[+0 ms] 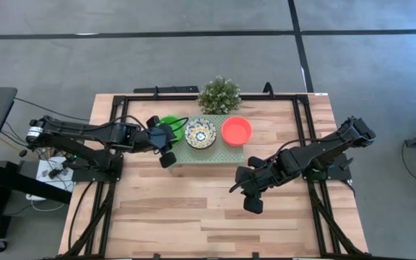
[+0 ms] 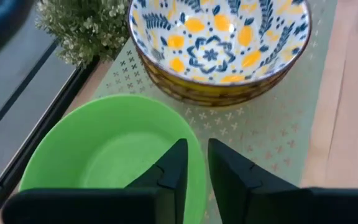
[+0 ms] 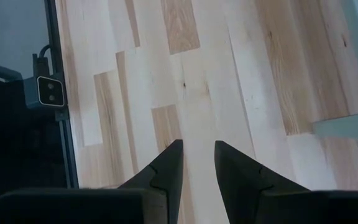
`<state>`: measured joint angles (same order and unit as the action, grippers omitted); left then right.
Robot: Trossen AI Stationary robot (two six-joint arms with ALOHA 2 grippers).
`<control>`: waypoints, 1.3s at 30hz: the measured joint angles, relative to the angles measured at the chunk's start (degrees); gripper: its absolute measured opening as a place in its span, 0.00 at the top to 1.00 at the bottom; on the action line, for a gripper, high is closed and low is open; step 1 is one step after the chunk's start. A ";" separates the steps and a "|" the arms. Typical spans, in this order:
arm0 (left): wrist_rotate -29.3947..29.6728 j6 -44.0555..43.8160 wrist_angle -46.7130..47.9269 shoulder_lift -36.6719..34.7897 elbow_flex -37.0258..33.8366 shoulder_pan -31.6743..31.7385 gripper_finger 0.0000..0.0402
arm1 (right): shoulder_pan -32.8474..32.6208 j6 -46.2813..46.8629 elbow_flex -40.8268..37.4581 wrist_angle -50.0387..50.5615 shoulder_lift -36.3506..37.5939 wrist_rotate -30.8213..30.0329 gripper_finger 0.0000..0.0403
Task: Pick & Place Mini bowls
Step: Return to Home Position
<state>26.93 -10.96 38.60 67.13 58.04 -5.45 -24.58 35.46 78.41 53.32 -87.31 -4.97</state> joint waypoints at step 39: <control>10.44 10.16 -40.59 -24.96 -23.86 -19.47 0.97 | 15.78 -22.33 -29.35 -32.68 41.88 11.12 0.78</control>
<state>37.37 -0.80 -1.98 42.18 34.18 -24.92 -8.80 13.14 49.06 20.64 -45.43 6.15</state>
